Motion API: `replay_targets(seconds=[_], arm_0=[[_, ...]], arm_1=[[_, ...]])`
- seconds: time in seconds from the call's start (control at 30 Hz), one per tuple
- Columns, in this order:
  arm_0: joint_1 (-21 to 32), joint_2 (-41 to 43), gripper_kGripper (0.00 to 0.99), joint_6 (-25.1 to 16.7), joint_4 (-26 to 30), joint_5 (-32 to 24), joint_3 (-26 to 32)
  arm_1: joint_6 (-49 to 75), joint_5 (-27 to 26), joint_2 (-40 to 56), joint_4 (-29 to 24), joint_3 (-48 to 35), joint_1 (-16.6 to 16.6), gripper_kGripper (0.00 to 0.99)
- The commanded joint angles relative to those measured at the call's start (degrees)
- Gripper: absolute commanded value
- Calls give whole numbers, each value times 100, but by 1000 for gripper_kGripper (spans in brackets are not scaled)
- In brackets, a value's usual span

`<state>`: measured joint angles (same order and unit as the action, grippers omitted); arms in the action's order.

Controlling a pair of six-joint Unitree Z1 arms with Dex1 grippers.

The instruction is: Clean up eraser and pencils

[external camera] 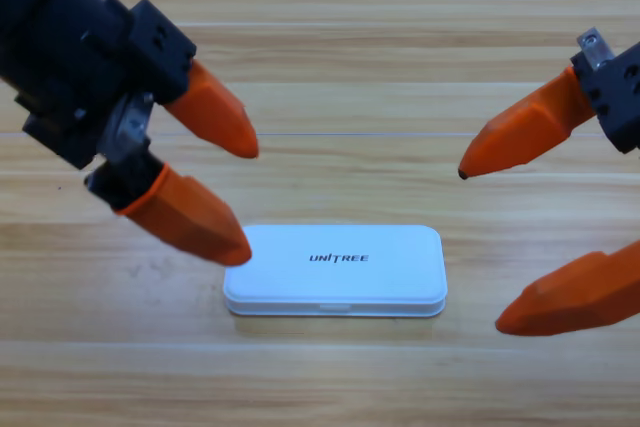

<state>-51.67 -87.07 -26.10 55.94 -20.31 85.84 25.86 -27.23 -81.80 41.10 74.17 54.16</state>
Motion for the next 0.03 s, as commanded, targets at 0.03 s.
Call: replay_targets(seconds=[0.03], arm_0=[[-106, -170, 990, 105, -39, 54, -164]], arm_1=[[-64, -10, -266, -67, -166, 112, 988]])
